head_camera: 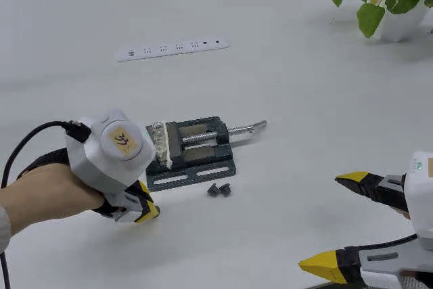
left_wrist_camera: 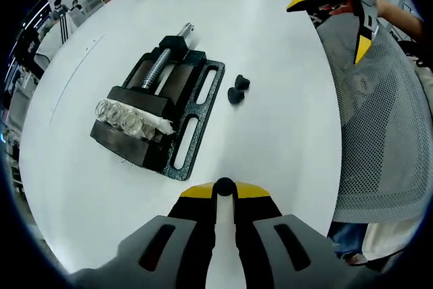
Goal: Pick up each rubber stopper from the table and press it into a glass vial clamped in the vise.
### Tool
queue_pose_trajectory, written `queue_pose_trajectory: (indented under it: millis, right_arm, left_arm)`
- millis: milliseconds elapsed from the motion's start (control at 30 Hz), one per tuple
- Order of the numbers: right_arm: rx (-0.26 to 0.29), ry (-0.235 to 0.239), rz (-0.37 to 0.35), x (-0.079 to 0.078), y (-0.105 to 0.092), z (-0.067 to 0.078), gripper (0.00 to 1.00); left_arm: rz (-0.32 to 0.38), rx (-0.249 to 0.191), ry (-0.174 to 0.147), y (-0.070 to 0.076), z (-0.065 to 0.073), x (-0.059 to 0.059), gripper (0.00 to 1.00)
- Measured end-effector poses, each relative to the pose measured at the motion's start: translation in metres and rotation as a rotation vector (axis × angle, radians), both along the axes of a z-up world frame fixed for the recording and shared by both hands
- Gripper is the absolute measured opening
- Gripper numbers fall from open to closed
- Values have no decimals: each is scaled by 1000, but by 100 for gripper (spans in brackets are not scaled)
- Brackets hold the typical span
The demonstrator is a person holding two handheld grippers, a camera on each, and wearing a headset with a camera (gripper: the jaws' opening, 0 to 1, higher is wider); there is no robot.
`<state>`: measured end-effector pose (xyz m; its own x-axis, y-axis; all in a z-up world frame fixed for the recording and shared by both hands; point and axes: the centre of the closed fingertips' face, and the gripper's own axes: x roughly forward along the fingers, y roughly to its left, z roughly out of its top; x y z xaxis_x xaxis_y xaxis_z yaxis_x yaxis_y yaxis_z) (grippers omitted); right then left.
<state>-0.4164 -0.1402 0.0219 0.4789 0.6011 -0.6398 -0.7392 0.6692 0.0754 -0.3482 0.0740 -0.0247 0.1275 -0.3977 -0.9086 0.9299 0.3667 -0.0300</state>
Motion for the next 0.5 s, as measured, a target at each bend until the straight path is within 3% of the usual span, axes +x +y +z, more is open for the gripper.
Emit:
queue_pose_trajectory:
  millis: [167, 233, 333, 500]
  right_arm:
    - [3, 2, 0, -1, 1, 0, 87]
    - [3, 2, 0, -2, 3, 0, 86]
    - [4, 0, 2, -3, 5, 1, 86]
    - [1, 7, 6, -5, 7, 0, 86]
  left_arm:
    - [8, 13, 11, 0, 0, -2, 6]
    - [-10, 53, 23, 6, -8, -4, 6]
    - [6, 7, -13, 1, -3, 3, 6]
    - [0, 27, 6, 2, -5, 0, 6]
